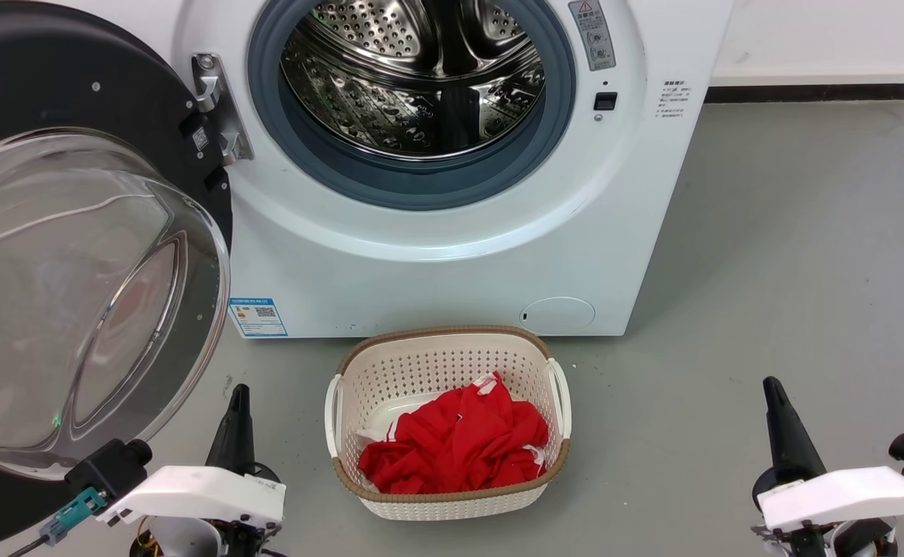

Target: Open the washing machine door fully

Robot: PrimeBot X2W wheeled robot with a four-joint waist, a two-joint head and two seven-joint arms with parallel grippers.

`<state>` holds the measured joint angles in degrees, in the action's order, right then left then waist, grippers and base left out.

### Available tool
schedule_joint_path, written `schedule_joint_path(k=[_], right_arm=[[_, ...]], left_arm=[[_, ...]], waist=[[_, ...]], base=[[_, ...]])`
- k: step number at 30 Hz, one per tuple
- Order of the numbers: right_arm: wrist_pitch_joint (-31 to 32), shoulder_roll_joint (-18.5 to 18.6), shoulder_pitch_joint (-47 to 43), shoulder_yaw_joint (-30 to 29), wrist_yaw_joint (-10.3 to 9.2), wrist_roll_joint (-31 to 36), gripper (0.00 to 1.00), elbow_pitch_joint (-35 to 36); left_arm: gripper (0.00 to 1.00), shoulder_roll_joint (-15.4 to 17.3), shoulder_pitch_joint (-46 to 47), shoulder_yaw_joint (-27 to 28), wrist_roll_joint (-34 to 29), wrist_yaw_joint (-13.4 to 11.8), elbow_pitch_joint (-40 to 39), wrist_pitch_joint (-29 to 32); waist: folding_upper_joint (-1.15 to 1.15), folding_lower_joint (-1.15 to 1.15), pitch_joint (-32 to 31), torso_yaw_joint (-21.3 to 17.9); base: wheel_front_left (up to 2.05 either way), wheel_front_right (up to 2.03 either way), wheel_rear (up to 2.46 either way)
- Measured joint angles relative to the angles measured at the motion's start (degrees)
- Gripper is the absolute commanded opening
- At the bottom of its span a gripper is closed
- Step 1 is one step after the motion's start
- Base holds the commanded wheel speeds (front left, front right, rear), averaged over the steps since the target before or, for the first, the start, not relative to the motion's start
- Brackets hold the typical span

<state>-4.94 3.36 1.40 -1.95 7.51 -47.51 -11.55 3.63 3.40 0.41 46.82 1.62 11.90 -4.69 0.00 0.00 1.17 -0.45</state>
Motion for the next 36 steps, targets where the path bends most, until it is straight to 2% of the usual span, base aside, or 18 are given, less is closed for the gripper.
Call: schedule_joint_path(k=[19, 36], right_arm=[[2.99, 0.08, 1.22, -0.99, -0.01, -13.38, 0.0, -0.71], [5.32, 0.1, 2.08, -1.72, -0.01, -22.9, 0.0, -1.26]], left_arm=[[0.0, -0.21, 0.56, 1.8, 13.32, 1.78, 0.65, 3.19], [0.0, -0.38, 1.41, 3.14, 22.84, 2.92, 1.09, 5.59]], waist=[[0.0, 0.0, -0.22, 0.1], [0.0, 0.0, -0.41, 0.19]], base=[[0.0, 0.0, 0.0], [0.0, 0.0, 0.0]])
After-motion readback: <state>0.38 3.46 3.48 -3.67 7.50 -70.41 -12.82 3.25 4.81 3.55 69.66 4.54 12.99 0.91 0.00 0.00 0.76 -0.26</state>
